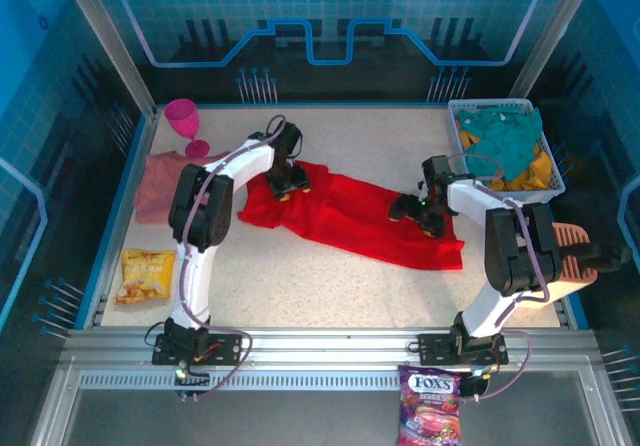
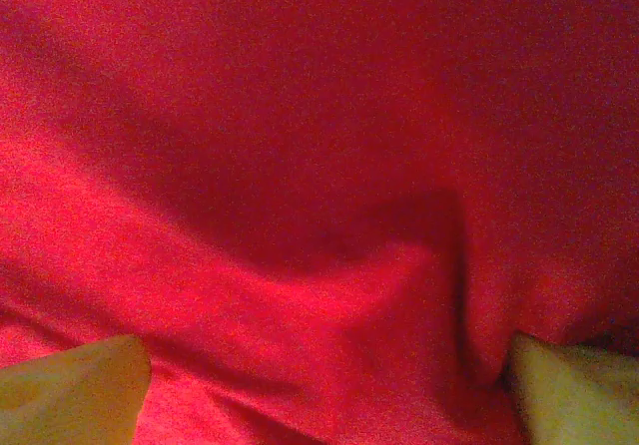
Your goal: Fold and stack the t-shirts
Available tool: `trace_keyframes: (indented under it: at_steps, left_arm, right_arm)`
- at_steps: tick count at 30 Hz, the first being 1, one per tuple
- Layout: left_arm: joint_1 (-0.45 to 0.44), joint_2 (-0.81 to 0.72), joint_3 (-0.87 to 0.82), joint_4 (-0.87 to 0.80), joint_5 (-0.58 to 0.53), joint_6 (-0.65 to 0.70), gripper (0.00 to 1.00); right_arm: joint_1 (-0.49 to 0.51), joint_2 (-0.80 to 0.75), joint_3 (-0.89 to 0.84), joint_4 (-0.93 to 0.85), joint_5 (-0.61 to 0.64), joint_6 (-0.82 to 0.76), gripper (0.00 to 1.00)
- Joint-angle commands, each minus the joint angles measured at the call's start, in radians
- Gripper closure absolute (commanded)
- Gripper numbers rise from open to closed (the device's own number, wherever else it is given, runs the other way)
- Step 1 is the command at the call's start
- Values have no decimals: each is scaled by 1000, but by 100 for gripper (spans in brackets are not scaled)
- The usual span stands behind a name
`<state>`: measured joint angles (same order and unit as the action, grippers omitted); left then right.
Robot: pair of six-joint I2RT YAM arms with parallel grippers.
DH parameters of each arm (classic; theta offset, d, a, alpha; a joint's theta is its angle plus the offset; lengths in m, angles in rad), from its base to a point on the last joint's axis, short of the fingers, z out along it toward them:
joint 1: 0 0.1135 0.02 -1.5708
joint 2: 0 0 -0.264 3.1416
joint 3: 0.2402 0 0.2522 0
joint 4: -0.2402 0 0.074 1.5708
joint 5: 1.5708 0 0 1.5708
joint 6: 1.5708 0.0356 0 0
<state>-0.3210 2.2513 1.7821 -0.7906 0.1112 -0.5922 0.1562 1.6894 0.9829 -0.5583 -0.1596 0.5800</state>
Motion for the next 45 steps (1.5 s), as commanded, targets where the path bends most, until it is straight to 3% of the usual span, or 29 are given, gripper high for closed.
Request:
trace_keyframes:
  at_steps: [1,6,10,16,19,24,29,36,45]
  left_arm:
    - [20,144,206,-162,30,64,47]
    - [20,324,589,-308,67,90,47]
    - [20,456,850,-365,162,111,47]
    - [22,452,817,-197,292,105,46]
    - [23,444,817,-168,323,104,46]
    - [60,382,786,-175,340,125,46]
    - [115,203,624,-155,351,163,46]
    - [132,-89,179,22,331,143,46]
    - [104,-417,-458,311,248,-16,47]
  right_arm:
    - [99,-2,-28,-44,-47,80,8]
    - [251,21,-32,25,-64,196,8]
    - [393,44,-10,88,-50,293,8]
    - [613,109,49,215,-41,461,8]
    - [695,158,128,195,-16,492,7]
    - [728,122,152,142,34,495,6]
    - [677,-29,130,-15,112,393,0]
    - [536,-186,149,-140,114,258,0]
    - [323,-27,322,-121,-2,-39,4]
